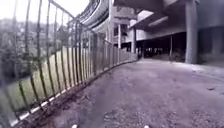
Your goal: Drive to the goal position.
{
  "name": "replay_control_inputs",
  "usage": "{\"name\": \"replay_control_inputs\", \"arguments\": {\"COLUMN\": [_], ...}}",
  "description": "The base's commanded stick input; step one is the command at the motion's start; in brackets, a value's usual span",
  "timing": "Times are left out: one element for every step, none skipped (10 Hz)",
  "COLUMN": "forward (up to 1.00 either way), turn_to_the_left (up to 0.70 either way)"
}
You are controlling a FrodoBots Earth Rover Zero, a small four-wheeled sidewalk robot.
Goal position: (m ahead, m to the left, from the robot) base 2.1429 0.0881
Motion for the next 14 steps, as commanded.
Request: {"name": "replay_control_inputs", "arguments": {"forward": [0.7, 0.7, 0.7, 0.7, 0.7, 0.7, 0.7, 0.7, 0.7, 0.7, 0.7, 0.7, 0.7, 0.7], "turn_to_the_left": [0.0, 0.0, 0.0, 0.0, 0.0, 0.0, 0.0, -0.06, -0.2, -0.34, -0.35, -0.35, -0.35, -0.29]}}
